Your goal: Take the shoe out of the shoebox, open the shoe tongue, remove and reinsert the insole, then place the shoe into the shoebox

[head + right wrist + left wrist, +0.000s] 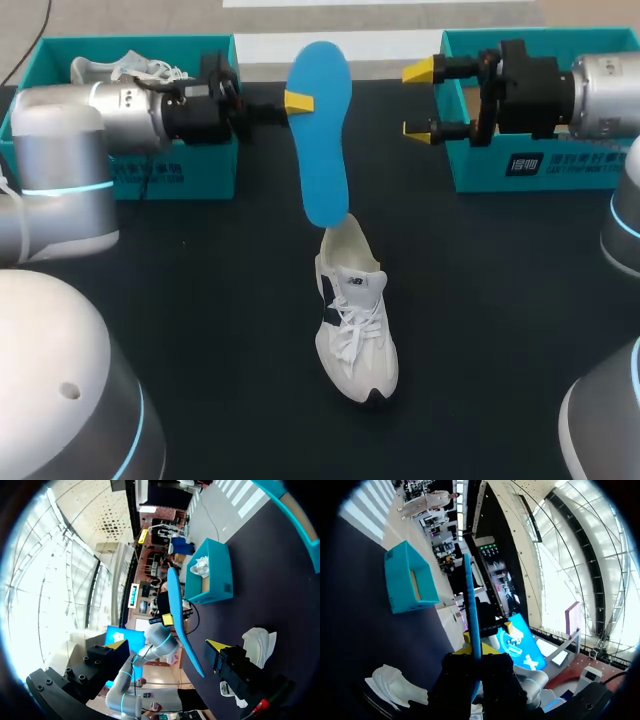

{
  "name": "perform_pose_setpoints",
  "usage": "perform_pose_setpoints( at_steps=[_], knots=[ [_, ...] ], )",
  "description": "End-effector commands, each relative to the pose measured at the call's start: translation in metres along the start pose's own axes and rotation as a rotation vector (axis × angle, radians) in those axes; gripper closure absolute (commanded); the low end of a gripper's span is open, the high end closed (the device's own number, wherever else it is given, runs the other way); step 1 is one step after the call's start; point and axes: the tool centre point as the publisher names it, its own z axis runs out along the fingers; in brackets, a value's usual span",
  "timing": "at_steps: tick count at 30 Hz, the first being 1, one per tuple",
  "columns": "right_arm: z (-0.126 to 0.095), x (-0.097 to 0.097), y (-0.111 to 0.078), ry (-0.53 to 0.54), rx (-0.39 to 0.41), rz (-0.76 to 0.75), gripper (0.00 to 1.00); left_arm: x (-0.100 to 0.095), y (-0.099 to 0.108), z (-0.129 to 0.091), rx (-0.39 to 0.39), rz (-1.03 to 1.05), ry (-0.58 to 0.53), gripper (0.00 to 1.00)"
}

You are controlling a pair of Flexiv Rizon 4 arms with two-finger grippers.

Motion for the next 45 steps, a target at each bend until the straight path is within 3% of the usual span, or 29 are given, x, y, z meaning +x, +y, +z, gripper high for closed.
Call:
perform_pose_setpoints(
  at_steps=[1, 7, 16, 32, 33, 34, 36, 37, 38, 39, 41, 42, 45],
  knots=[
    [0.003, 0.0, 0.001, -0.001, -0.001, 0.0, 0.0, 0.01, -0.008, -0.002, -0.099, 0.251, -0.096, 1.0],
    [0.003, 0.0, 0.001, -0.001, -0.001, 0.0, 0.0, 0.022, -0.011, -0.009, -0.069, 0.474, -0.088, 1.0],
    [0.003, 0.0, 0.001, -0.001, -0.001, 0.0, 0.0, 0.023, -0.015, -0.01, -0.224, 0.891, -0.182, 1.0],
    [0.003, 0.0, 0.001, -0.001, -0.001, 0.0, 0.0, 0.023, -0.021, -0.008, -0.221, 0.841, -0.177, 1.0],
    [0.003, 0.0, 0.001, -0.001, -0.001, 0.0, 0.0, 0.023, -0.023, -0.011, -0.197, 0.874, -0.143, 1.0],
    [0.003, 0.0, 0.001, -0.001, -0.001, 0.0, 0.0, 0.021, -0.025, -0.014, -0.227, 0.977, -0.191, 1.0],
    [0.003, 0.0, 0.001, -0.001, -0.001, 0.0, 0.0, 0.024, -0.03, -0.018, -0.196, 1.075, -0.186, 1.0],
    [0.003, 0.0, 0.001, -0.001, -0.001, 0.0, 0.0, 0.026, -0.033, -0.018, -0.227, 1.162, -0.206, 1.0],
    [0.003, 0.0, 0.001, -0.001, -0.001, 0.0, 0.0, 0.028, -0.035, -0.019, -0.189, 1.172, -0.195, 1.0],
    [0.003, 0.0, 0.001, -0.001, -0.001, 0.0, 0.0, 0.03, -0.038, -0.019, -0.245, 1.255, -0.241, 1.0],
    [0.003, 0.0, 0.001, -0.001, -0.001, 0.0, 0.0, 0.034, -0.042, -0.018, -0.198, 1.32, -0.225, 1.0],
    [0.003, 0.0, 0.001, -0.001, -0.001, 0.0, 0.0, 0.036, -0.043, -0.017, -0.245, 1.394, -0.235, 1.0],
    [0.003, 0.0, 0.001, -0.001, -0.001, 0.0, 0.0, 0.04, -0.044, -0.014, -0.208, 1.525, -0.152, 1.0]
  ],
)
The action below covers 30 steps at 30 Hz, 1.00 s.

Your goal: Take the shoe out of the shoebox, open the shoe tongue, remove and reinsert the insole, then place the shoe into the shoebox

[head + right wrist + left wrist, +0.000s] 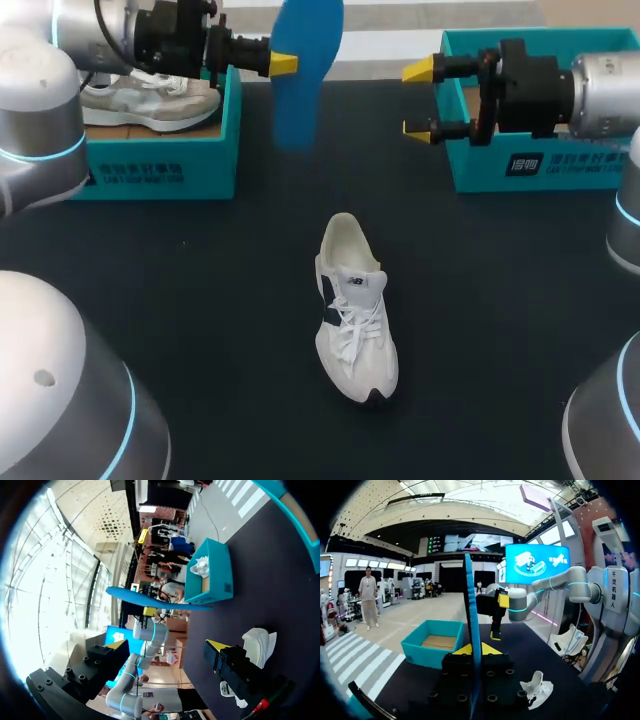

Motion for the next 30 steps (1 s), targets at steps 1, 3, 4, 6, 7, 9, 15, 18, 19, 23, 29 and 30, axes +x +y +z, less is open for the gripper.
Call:
perform_pose_setpoints(
  at_steps=[1, 3, 4, 6, 7, 9, 15, 18, 19, 23, 29, 30],
  knots=[
    [0.002, 0.0, 0.0, 0.0, -0.003, 0.001, 0.0, 0.006, -0.008, 0.002, 0.067, 0.385, -0.023, 1.0],
    [0.002, 0.0, 0.0, 0.0, -0.003, 0.001, 0.0, 0.006, -0.009, 0.006, 0.082, 0.449, -0.005, 1.0],
    [0.002, 0.0, 0.0, 0.0, -0.003, 0.001, 0.0, 0.005, -0.01, 0.009, 0.089, 0.478, -0.016, 1.0],
    [0.002, 0.0, 0.0, 0.0, -0.003, 0.001, 0.0, 0.004, -0.012, 0.014, 0.115, 0.503, -0.016, 1.0],
    [0.002, 0.0, 0.0, 0.0, -0.003, 0.001, 0.0, 0.003, -0.012, 0.018, 0.106, 0.5, -0.032, 1.0],
    [0.002, 0.0, 0.0, 0.0, -0.003, 0.001, 0.0, 0.003, -0.012, 0.018, 0.106, 0.5, -0.032, 1.0],
    [0.002, 0.0, 0.0, 0.0, -0.003, 0.001, 0.0, 0.003, -0.012, 0.018, 0.106, 0.5, -0.032, 1.0],
    [0.002, 0.0, 0.0, 0.0, -0.003, 0.001, 0.0, 0.003, -0.012, 0.018, 0.106, 0.5, -0.032, 1.0],
    [0.002, 0.0, 0.0, 0.0, -0.003, 0.001, 0.0, 0.003, -0.012, 0.018, 0.106, 0.5, -0.032, 1.0],
    [0.002, 0.0, 0.0, 0.0, -0.003, 0.001, 0.0, 0.003, -0.012, 0.018, 0.106, 0.5, -0.032, 1.0],
    [0.002, 0.0, 0.0, 0.0, -0.003, 0.001, 0.0, 0.0, -0.002, 0.024, 0.069, 0.761, -0.064, 1.0],
    [0.002, 0.0, 0.0, 0.0, -0.003, 0.001, 0.0, -0.001, 0.002, 0.026, 0.023, 0.952, -0.073, 1.0]
  ],
)
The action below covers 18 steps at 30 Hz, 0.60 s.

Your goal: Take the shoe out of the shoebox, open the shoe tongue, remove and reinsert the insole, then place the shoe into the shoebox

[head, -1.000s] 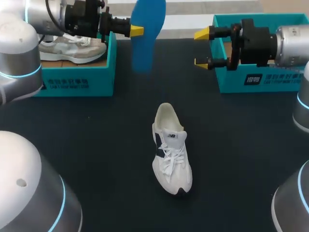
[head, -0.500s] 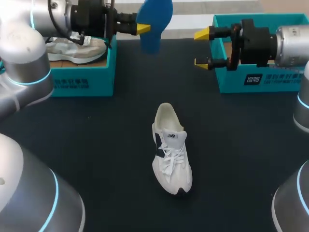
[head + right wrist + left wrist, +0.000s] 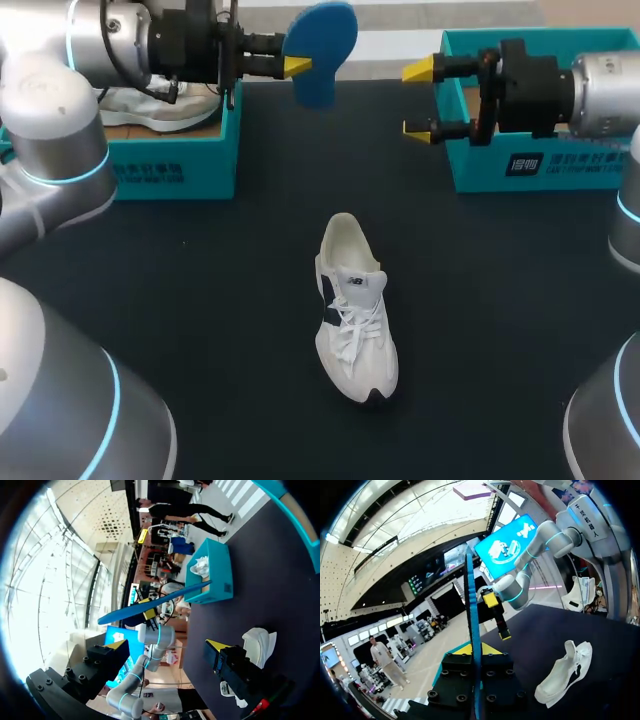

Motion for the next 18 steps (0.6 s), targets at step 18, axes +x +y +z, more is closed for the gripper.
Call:
perform_pose_setpoints(
  at_steps=[18],
  knots=[
    [0.002, -0.001, 0.0, 0.001, -0.003, 0.0, 0.0, -0.012, 0.022, 0.013, -0.216, 1.273, -0.112, 1.0]
  ],
)
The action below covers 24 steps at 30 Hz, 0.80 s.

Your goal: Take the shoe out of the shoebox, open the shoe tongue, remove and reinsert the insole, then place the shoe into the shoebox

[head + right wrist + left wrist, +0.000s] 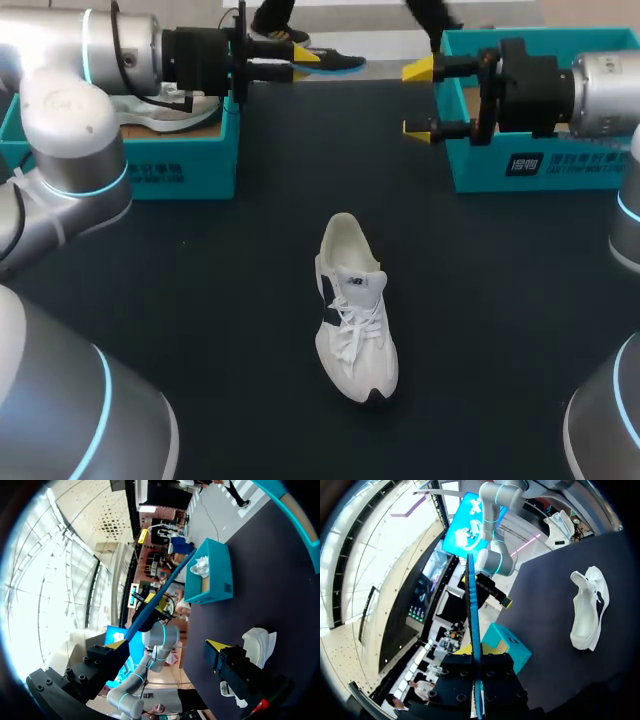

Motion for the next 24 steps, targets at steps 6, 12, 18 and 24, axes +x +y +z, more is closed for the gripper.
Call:
perform_pose_setpoints(
  at_steps=[6, 12, 18, 24],
  knots=[
    [0.002, -0.001, 0.0, 0.001, -0.003, 0.0, 0.0, 0.001, -0.003, 0.003, -0.138, 0.692, -0.063, 1.0],
    [0.002, -0.001, 0.0, 0.001, -0.003, 0.0, 0.0, 0.001, -0.003, 0.003, -0.138, 0.692, -0.063, 1.0],
    [0.002, -0.001, 0.0, 0.001, -0.003, 0.0, 0.0, 0.013, -0.003, 0.006, -0.11, 0.643, -0.111, 1.0],
    [0.002, -0.001, 0.0, 0.001, -0.003, 0.0, 0.0, 0.022, -0.011, 0.016, -0.019, 0.604, -0.084, 1.0]
  ],
)
